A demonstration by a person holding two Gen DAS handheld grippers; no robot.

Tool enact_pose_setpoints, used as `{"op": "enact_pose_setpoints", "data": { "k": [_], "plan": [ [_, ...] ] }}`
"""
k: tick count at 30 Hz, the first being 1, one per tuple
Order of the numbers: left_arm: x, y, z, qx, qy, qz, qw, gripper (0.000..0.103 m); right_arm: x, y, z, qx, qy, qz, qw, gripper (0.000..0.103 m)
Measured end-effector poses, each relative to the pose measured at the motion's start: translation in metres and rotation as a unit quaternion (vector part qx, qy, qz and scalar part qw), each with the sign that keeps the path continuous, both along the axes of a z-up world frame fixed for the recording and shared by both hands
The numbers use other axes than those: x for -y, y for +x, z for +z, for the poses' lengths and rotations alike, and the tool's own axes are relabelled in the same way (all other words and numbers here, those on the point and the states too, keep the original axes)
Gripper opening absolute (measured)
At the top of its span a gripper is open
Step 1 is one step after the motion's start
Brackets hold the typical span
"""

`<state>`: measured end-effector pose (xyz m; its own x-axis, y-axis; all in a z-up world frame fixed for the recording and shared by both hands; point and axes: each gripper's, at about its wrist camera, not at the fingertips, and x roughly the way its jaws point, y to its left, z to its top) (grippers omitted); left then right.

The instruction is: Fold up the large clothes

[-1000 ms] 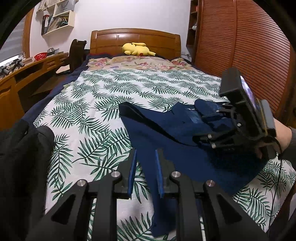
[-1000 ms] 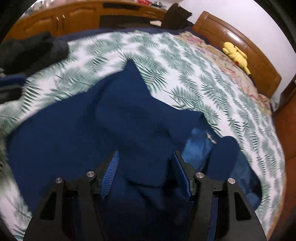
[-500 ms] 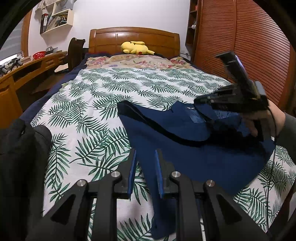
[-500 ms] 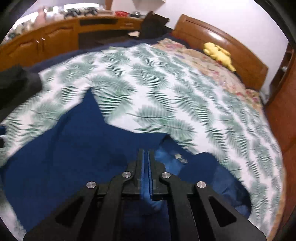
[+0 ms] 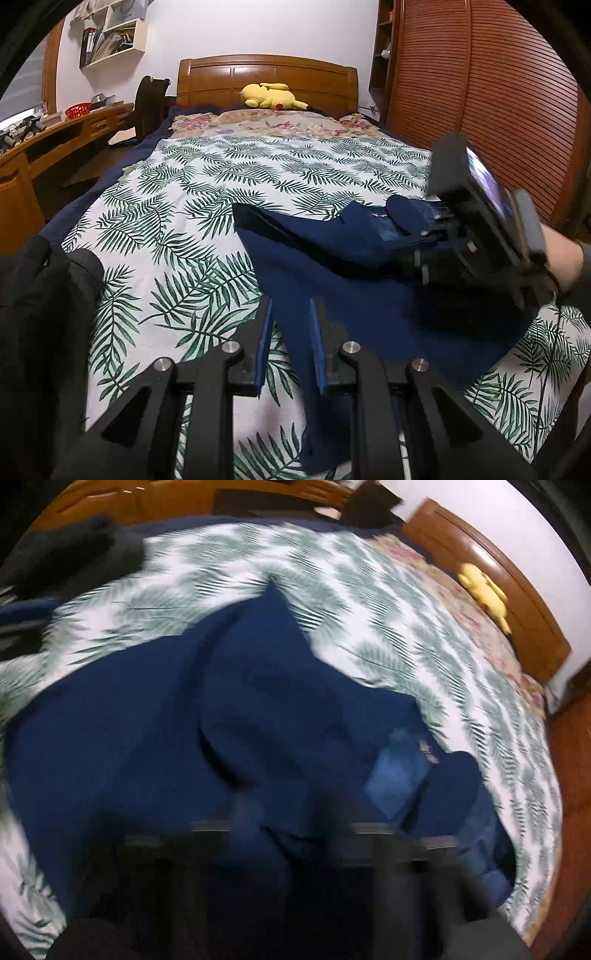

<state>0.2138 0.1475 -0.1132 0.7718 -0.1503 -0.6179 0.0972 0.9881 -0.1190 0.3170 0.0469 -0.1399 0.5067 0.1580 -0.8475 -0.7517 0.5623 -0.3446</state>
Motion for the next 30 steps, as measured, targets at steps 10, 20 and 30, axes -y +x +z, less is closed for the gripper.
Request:
{"op": "enact_pose_setpoints", "data": {
  "k": [10,20,30],
  "plan": [
    [0.005,0.002,0.0,-0.001,-0.005,-0.007,1.0,0.017,0.036,0.117,0.061,0.137,0.045,-0.17,0.975,0.005],
    [0.014,0.003,0.002,0.003,-0.004,-0.016,0.9999,0.017,0.038,0.066,0.037,-0.02,0.107,-0.075,0.991,0.064],
    [0.017,0.001,0.001,0.001,0.0,-0.021,0.9998,0.017,0.005,0.035,-0.018,-0.069,0.022,-0.006,0.997,0.003]
  ]
}}
